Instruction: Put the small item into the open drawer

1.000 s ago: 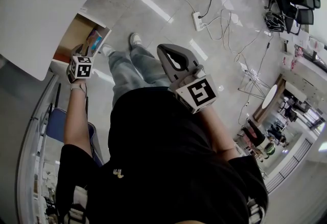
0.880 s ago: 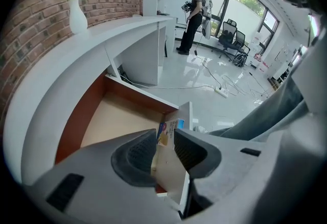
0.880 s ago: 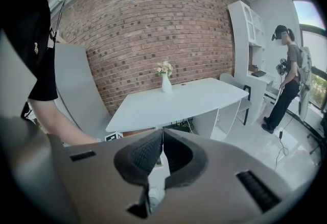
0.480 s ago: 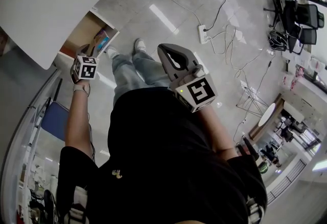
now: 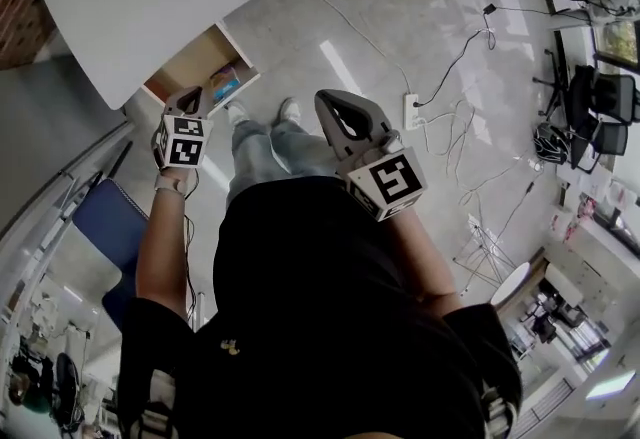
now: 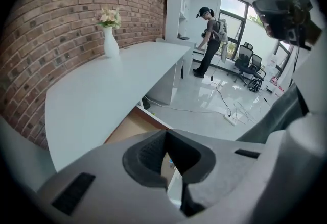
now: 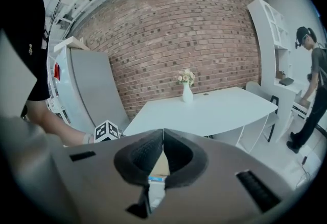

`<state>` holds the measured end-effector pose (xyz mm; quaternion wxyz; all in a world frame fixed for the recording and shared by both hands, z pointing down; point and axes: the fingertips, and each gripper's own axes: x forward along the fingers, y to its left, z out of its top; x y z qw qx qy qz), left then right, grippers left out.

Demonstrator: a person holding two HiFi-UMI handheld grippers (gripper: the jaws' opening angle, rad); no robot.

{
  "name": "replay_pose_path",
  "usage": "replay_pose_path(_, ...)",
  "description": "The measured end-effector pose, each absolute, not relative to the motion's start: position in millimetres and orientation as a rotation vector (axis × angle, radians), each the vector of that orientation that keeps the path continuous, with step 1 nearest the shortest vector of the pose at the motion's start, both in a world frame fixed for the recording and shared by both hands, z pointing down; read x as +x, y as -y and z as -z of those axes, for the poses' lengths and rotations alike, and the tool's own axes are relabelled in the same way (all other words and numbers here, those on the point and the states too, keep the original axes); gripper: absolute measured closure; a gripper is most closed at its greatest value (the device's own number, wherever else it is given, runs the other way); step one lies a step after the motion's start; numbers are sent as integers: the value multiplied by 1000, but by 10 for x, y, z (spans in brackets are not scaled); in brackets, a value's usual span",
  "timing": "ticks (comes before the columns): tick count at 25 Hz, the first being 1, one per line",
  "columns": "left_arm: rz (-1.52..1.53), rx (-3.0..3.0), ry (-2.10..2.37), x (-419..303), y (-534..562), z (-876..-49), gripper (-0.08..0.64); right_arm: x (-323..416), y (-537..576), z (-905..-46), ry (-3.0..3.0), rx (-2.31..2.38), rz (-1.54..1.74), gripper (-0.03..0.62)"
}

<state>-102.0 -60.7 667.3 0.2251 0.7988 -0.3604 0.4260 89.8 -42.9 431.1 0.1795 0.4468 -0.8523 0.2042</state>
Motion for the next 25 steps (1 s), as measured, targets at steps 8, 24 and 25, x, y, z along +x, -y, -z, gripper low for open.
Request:
replay_pose_path(8, -921, 2254, 1179, -986, 750, -5698, 558, 809, 634, -4186, 2502, 1173, -540, 580)
replay_pose_path(24, -575, 2263, 1463, -1128, 627, -4379, 558, 623, 941, -3993, 2619, 1045, -474, 580)
replay_pose_path(25, -552, 2261, 1474, -1151, 627, -4319, 558, 600, 953, -3978, 2625, 1036, -471, 580)
